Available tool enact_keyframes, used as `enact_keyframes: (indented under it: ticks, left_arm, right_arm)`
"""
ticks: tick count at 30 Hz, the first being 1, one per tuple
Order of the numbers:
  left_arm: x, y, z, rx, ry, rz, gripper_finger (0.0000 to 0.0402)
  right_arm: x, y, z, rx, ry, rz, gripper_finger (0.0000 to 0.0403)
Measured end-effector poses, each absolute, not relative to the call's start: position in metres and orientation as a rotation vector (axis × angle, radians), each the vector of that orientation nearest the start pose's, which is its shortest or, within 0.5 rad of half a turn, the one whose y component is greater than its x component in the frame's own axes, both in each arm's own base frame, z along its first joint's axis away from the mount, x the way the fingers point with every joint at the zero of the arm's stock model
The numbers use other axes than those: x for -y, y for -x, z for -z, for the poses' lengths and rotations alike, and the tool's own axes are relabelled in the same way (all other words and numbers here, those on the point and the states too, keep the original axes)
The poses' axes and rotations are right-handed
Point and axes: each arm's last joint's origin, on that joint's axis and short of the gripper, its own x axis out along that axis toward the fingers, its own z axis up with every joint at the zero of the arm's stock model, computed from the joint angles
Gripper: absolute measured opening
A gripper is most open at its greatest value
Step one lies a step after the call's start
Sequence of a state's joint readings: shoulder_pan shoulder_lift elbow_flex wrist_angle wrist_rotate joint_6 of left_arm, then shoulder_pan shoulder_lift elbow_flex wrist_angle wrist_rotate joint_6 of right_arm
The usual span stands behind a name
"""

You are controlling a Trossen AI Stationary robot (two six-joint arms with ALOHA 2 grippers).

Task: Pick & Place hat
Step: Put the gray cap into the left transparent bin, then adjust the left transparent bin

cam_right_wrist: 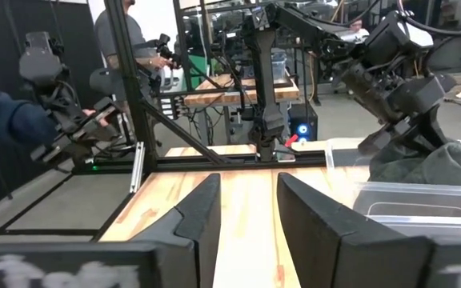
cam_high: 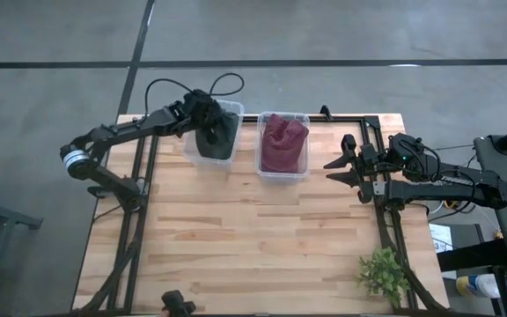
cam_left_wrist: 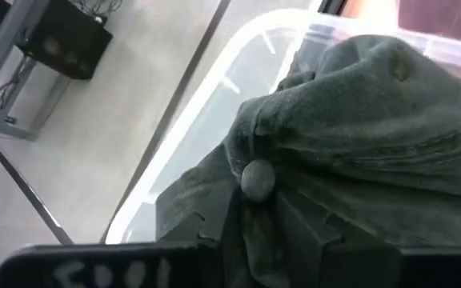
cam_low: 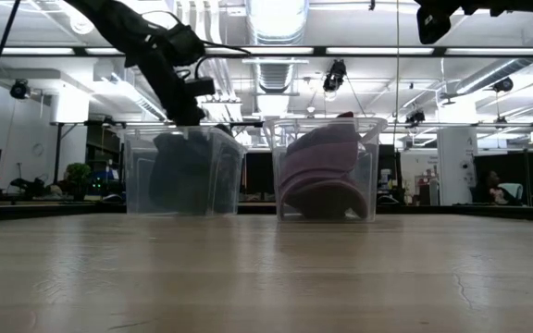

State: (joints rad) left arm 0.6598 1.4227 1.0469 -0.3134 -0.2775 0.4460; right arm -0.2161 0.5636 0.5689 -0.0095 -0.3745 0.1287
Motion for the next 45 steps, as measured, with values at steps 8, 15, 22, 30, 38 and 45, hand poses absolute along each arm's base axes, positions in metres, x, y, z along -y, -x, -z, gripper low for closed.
enact_keyframes:
  ticks: [8,15,22,30,38,45]
  left_arm:
    - [-0.195,-0.232,-0.265,-0.919,-0.273,-0.887,0.0168]
    - [-0.189,-0.229,-0.282,-0.980,-0.426,-1.045,0.0206]
    - [-0.181,-0.229,-0.294,-0.851,-0.325,-0.899,0.0206]
    - [-0.179,-0.227,-0.295,-0.827,-0.277,-0.869,0.0206]
    - [-0.179,-0.226,-0.296,-0.843,-0.294,-0.917,0.0206]
    - [-0.173,-0.217,-0.338,-0.710,-0.310,-1.050,0.0206]
  right_arm:
    - [0.019,-0.135,-0.305,-0.015,-0.138,-0.158,0.0129]
    - [0.019,-0.135,-0.305,-0.015,-0.140,-0.158,0.0126]
    - [0.019,-0.135,-0.305,-0.015,-0.140,-0.158,0.0117]
    - [0.019,-0.135,-0.305,-0.016,-0.152,-0.159,0.0122]
    - [0.019,-0.135,-0.305,-0.016,-0.152,-0.162,0.0130]
    - [0.019,-0.135,-0.305,-0.016,-0.151,-0.162,0.0123]
